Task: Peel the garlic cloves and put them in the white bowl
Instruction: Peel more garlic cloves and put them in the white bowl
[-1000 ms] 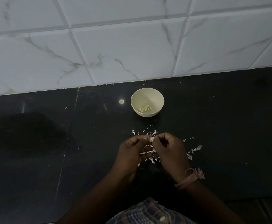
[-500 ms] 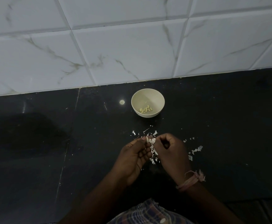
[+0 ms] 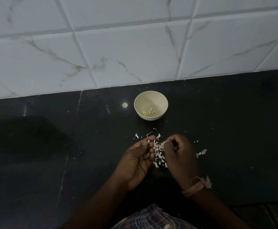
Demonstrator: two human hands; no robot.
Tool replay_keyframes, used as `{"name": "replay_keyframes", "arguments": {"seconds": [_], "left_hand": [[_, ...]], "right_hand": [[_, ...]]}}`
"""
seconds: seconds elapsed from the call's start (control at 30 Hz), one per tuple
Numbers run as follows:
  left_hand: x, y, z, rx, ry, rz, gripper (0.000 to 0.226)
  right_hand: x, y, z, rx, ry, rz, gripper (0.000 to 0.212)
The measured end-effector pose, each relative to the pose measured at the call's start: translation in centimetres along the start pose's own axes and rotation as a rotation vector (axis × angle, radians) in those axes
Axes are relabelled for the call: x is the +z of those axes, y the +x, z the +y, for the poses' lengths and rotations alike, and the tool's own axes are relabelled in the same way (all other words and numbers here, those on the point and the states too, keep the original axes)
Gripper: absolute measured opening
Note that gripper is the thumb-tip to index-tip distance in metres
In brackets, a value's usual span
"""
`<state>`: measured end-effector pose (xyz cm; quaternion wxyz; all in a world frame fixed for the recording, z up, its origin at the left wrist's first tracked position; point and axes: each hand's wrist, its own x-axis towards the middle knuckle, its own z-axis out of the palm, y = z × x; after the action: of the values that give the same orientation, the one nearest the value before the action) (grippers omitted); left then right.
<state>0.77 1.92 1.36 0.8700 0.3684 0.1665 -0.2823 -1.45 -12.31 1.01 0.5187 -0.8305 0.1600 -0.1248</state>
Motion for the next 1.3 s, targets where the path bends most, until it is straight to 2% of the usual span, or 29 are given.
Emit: {"name": "replay_keyframes", "arguments": {"seconds": [0.13,0.23,0.33,0.43,0.63,0.77,0.93,1.03,1.1,1.17,1.3], "left_hand": [[-0.1,-0.2,-0.2,0.052,0.088,0.023,0.032],[-0.1,-0.2,-0.3,0.064,0.141,0.047,0.034],[-0.2,-0.3,-0.3,0.1,0.193,0.063,0.035],[-0.3,-0.3,-0.6,0.169,0.292,0.066,0.033],[-0.2,-0.6,-0.5,0.293,0.504,0.074,0.034],[0.2,-0.8,-0.3,0.345,0.591,0.087,0.033],[-0.3,-0.7,-0.3,0.405,0.82,0.157,0.029],[-0.1,-0.7,-0.3,0.443,0.875,0.172,0.028],[-0.1,-0.5,-0.3,0.447,0.89,0.173,0.029],[-0.1,-0.4,-0.3,0.406,0.88,0.155,0.031],[0.0,-0.3,0.1,0.29,0.725,0.043,0.031]], "right_hand": [[-0.2,0.1,0.7,-0.08,-0.173,-0.042,0.032],[0.0,0.2,1.2,-0.167,-0.274,-0.058,0.027],[-0.1,0.1,1.2,-0.164,-0.244,-0.079,0.016],[-0.7,0.3,0.1,-0.193,-0.163,-0.083,0.018],[-1.0,0.4,-2.7,-0.283,-0.024,-0.182,0.006],[-0.7,0.2,-2.7,-0.263,-0.019,-0.21,0.006],[-0.4,0.2,-2.5,-0.299,-0.079,-0.171,0.008],[-0.1,0.3,-2.3,-0.307,-0.116,-0.163,0.009],[0.0,0.4,-2.2,-0.282,-0.116,-0.155,0.011],[-0.1,0.4,-2.3,-0.181,-0.067,-0.162,0.01],[-0.8,0.7,-2.8,0.113,0.265,-0.295,0.007]]}}
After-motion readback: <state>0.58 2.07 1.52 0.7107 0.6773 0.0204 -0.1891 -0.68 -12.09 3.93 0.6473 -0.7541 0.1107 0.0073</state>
